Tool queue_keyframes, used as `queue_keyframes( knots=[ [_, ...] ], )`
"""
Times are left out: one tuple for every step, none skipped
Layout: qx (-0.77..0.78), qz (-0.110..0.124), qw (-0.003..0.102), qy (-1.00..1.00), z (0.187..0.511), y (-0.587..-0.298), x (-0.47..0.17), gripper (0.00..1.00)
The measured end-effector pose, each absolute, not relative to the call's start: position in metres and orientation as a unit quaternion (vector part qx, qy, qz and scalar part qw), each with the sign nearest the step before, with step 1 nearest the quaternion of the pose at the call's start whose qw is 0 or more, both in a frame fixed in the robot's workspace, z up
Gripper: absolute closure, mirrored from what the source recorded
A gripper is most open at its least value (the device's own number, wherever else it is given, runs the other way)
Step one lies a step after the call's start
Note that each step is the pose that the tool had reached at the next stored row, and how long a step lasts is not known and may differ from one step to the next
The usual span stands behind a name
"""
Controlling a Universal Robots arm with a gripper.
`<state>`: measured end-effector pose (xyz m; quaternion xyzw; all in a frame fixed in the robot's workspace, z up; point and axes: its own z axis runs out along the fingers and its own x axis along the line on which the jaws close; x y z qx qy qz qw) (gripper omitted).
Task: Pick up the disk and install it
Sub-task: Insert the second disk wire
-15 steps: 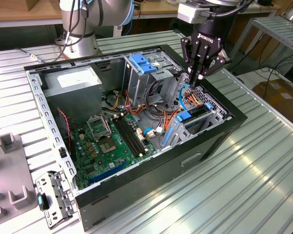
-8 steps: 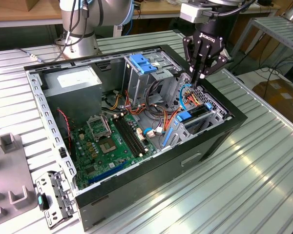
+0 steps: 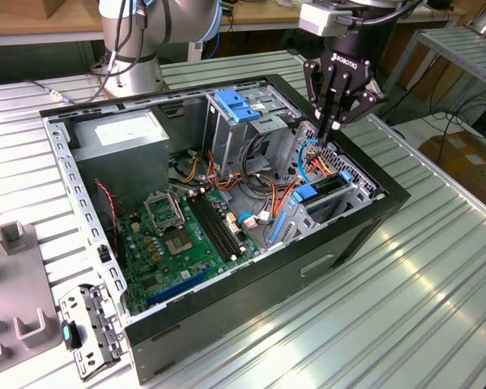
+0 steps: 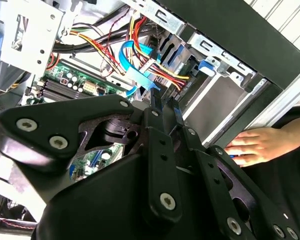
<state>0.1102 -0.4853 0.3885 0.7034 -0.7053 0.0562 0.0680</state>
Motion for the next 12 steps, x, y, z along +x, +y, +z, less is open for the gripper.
queue_keyframes(
  knots=[
    [0.703, 0.056, 0.068, -0.705, 0.3885, -0.4853, 0.1102, 0.76],
    [0.703, 0.056, 0.068, -0.705, 0.3885, -0.4853, 0.1104, 0.76],
    [0.704, 0.056, 0.069, -0.705, 0.3890, -0.4853, 0.1106, 0.76],
    [0.704, 0.055, 0.069, -0.705, 0.3898, -0.4854, 0.1106, 0.76],
    [0.704, 0.054, 0.070, -0.705, 0.3906, -0.4853, 0.1106, 0.76],
    [0.704, 0.054, 0.071, -0.705, 0.3916, -0.4853, 0.1106, 0.76],
    [0.704, 0.053, 0.071, -0.705, 0.3923, -0.4854, 0.1106, 0.76],
    [0.704, 0.053, 0.071, -0.705, 0.3931, -0.4853, 0.1107, 0.76],
    [0.704, 0.053, 0.071, -0.705, 0.3941, -0.4853, 0.1108, 0.76],
    [0.704, 0.053, 0.071, -0.705, 0.3949, -0.4853, 0.1109, 0.76],
    [0.704, 0.053, 0.071, -0.705, 0.3953, -0.4853, 0.1110, 0.76],
    [0.704, 0.053, 0.071, -0.705, 0.3953, -0.4853, 0.1110, 0.76]
  ],
)
